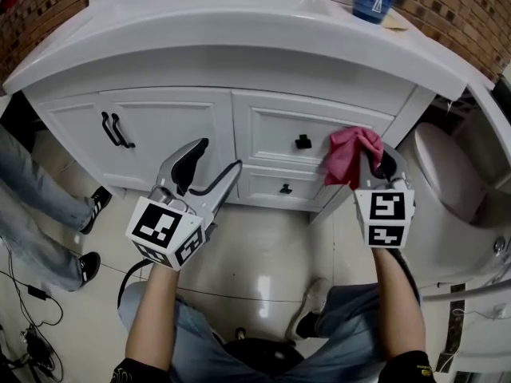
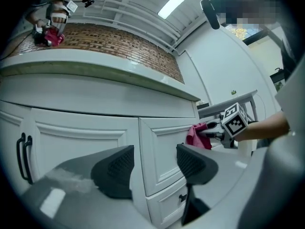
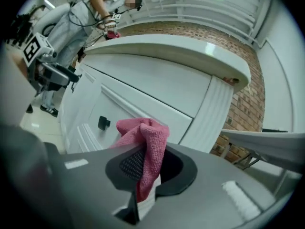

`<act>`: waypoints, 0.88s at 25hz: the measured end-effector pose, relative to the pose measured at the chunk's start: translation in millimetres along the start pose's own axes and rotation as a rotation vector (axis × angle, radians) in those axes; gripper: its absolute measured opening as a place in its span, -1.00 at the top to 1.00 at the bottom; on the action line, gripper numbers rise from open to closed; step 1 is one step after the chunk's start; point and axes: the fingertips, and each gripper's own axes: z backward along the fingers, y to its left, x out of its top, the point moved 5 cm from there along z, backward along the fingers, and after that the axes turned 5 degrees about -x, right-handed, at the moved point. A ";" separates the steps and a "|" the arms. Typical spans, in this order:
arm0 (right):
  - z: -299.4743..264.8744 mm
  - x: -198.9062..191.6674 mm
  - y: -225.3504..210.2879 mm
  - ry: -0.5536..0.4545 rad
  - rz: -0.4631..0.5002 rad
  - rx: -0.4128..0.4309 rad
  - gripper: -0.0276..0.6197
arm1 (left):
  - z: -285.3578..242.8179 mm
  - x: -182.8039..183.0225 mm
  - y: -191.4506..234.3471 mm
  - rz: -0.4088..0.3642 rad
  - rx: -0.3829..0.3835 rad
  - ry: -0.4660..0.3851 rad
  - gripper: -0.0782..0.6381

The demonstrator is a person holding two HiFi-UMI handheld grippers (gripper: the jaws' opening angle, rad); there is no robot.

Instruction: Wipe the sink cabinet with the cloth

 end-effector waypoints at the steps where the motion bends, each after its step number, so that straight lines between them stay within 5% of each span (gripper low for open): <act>1: 2.2 -2.3 -5.0 0.008 0.023 -0.027 0.81 | -1.0 0.2 0.0 0.002 0.001 0.000 -0.01; 8: 6.2 -2.9 -24.6 0.031 -0.040 -0.090 0.81 | -2.1 3.5 5.6 0.005 0.018 -0.010 -0.01; 12: 24.8 73.0 45.8 -0.235 0.097 0.058 0.81 | 7.9 3.6 15.2 -0.005 0.049 -0.020 -0.01; 14: 23.7 96.5 86.5 -0.306 0.072 0.161 0.81 | 16.1 5.2 17.7 -0.027 0.068 -0.033 -0.01; 19: -5.2 88.7 173.0 -0.286 -0.030 0.348 0.81 | 48.8 15.7 22.0 -0.092 0.122 -0.052 0.00; 22: -13.7 79.0 205.3 -0.259 -0.032 0.390 0.81 | 67.8 16.5 25.8 -0.095 0.133 -0.037 0.00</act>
